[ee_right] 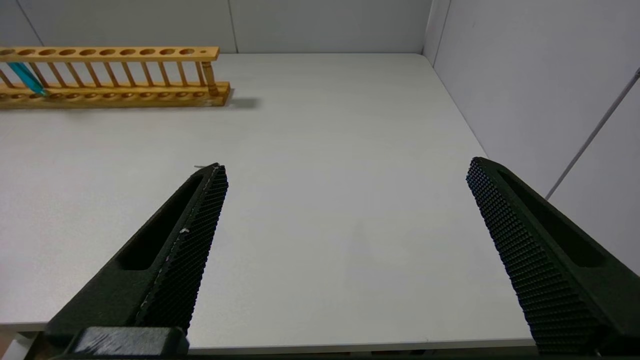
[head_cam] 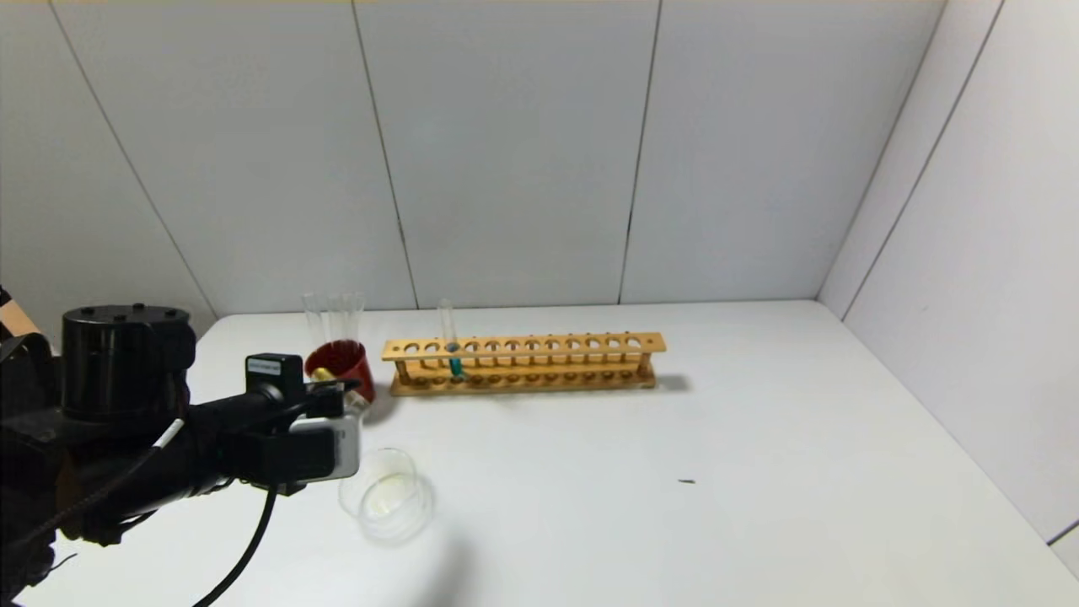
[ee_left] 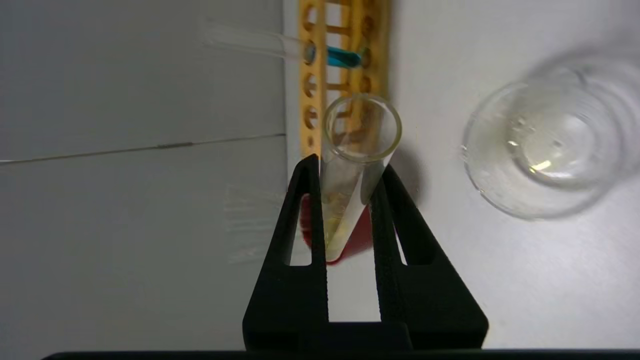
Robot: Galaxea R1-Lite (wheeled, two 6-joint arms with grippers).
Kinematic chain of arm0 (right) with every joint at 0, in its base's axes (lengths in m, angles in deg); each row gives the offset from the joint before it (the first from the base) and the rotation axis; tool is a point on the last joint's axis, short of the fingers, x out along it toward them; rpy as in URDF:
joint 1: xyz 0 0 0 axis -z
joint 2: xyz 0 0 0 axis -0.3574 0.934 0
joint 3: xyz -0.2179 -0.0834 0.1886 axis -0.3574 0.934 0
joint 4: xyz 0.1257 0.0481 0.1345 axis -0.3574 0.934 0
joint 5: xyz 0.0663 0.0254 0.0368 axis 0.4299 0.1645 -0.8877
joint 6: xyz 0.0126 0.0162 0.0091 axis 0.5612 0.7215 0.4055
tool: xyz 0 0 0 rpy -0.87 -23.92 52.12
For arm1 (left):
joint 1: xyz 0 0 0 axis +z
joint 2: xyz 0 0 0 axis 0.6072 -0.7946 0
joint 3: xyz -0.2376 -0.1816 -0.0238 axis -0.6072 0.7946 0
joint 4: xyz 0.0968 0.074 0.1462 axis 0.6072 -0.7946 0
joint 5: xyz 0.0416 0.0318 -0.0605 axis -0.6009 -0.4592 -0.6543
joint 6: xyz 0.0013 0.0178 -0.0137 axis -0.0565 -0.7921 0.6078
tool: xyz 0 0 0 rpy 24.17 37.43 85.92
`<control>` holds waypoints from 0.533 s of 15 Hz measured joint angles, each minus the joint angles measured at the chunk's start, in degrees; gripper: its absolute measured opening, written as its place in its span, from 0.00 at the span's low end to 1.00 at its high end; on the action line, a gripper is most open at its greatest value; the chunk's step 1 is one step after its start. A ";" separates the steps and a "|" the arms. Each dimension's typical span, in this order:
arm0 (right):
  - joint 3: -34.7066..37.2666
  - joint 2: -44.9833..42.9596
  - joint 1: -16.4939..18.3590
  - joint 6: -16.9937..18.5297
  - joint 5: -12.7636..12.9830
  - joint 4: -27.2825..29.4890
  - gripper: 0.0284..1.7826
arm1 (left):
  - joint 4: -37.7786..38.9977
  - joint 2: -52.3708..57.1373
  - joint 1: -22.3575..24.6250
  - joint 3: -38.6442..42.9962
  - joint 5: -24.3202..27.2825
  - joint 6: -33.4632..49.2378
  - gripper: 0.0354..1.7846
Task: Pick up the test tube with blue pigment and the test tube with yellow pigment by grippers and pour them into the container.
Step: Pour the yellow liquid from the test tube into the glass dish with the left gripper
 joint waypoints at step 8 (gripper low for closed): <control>0.00 0.00 0.00 0.00 0.02 0.00 0.98 | 20.43 -7.78 -1.07 6.81 0.52 1.73 0.16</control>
